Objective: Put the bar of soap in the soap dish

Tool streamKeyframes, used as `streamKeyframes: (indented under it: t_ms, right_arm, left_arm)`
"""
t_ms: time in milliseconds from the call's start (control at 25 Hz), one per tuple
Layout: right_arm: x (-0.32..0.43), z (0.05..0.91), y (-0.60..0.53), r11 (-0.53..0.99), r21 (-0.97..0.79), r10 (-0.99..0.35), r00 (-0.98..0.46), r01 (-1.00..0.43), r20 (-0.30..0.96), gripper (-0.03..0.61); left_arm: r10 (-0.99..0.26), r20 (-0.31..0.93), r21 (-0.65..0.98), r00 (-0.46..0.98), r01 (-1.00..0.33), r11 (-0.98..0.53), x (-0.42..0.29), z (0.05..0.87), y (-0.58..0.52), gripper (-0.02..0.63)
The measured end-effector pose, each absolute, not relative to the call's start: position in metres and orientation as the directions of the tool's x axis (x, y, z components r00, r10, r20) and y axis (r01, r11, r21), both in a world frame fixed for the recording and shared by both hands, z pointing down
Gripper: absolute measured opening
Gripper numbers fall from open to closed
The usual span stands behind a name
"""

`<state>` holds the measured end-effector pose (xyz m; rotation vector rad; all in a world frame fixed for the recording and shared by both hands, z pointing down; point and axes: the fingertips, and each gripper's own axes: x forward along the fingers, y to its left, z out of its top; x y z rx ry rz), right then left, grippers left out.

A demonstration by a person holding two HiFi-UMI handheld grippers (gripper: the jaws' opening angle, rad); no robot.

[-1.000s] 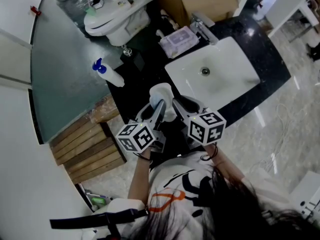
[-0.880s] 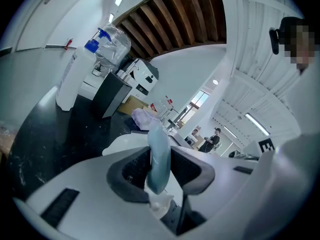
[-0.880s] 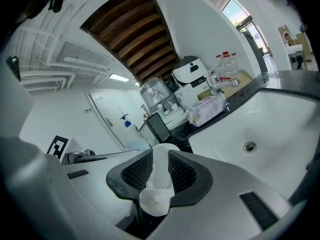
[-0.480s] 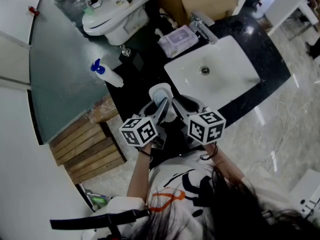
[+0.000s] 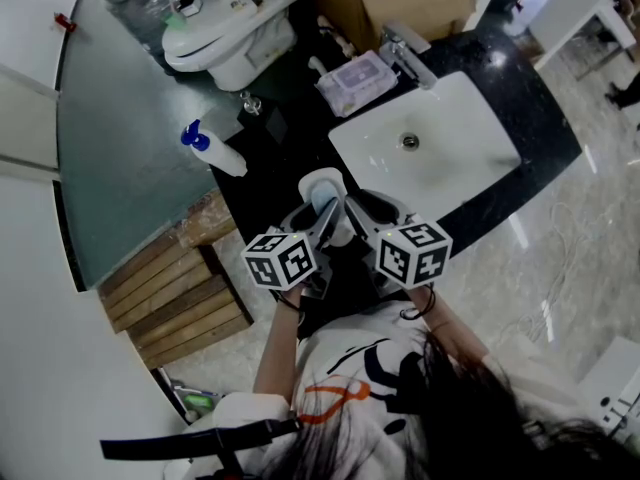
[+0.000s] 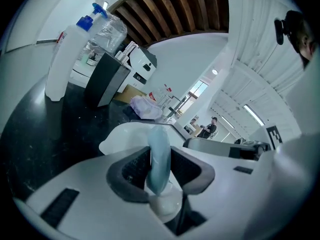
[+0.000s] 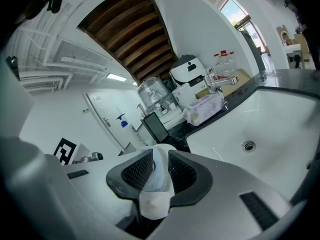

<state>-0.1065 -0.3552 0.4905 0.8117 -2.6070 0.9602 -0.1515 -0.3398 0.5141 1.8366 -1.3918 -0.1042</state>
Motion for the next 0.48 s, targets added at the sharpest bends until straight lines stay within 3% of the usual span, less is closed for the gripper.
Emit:
streamKeyframes:
  t_ms: [280, 480]
  right_arm:
    - [-0.108, 0.491, -0.358, 0.617, -0.525, -0.424, -0.809, -0.586, 0.406, 0.103]
    - [-0.107, 0.491, -0.361, 0.611, -0.524, -0.432, -0.804, -0.594, 0.408, 0.103]
  left_arm:
    - [-0.802, 0.468, 0.488, 0.371, -0.865, -0.115, -0.139, 0.519, -0.344, 0.117]
    - [-0.820, 0.437, 0.532, 0.369, -0.841, -0.095, -0.141, 0.517, -0.345, 0.117]
